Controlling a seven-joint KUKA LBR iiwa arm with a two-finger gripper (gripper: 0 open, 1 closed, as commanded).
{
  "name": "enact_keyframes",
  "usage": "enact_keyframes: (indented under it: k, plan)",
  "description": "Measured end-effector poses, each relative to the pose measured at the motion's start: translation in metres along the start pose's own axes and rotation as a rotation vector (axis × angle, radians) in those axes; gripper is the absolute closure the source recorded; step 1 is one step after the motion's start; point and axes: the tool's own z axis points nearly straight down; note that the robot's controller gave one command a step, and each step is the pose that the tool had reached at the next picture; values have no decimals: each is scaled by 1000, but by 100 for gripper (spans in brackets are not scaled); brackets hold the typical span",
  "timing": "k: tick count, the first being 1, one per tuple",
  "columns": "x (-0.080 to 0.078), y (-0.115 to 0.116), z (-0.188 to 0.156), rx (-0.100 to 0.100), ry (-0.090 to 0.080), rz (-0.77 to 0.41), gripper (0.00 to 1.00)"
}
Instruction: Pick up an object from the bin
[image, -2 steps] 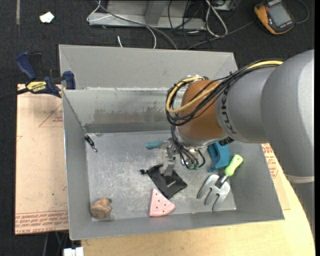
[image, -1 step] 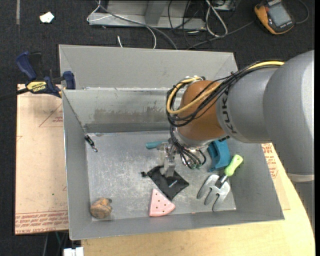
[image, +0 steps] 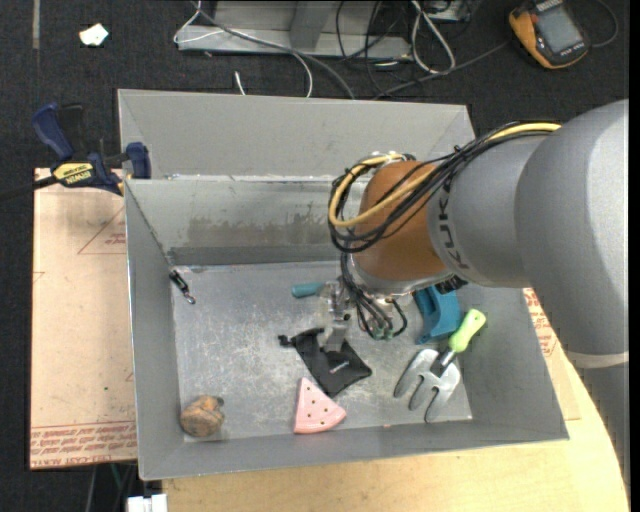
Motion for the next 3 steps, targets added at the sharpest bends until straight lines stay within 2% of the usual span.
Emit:
enact_keyframes:
  k: [1,2,3]
  plan:
    - [-3,-3,1,-5,-3,-122,100]
    - [-1,-1,2,-3,-12,-150,100]
    - [-1,4,1,-4,-9,-69,100]
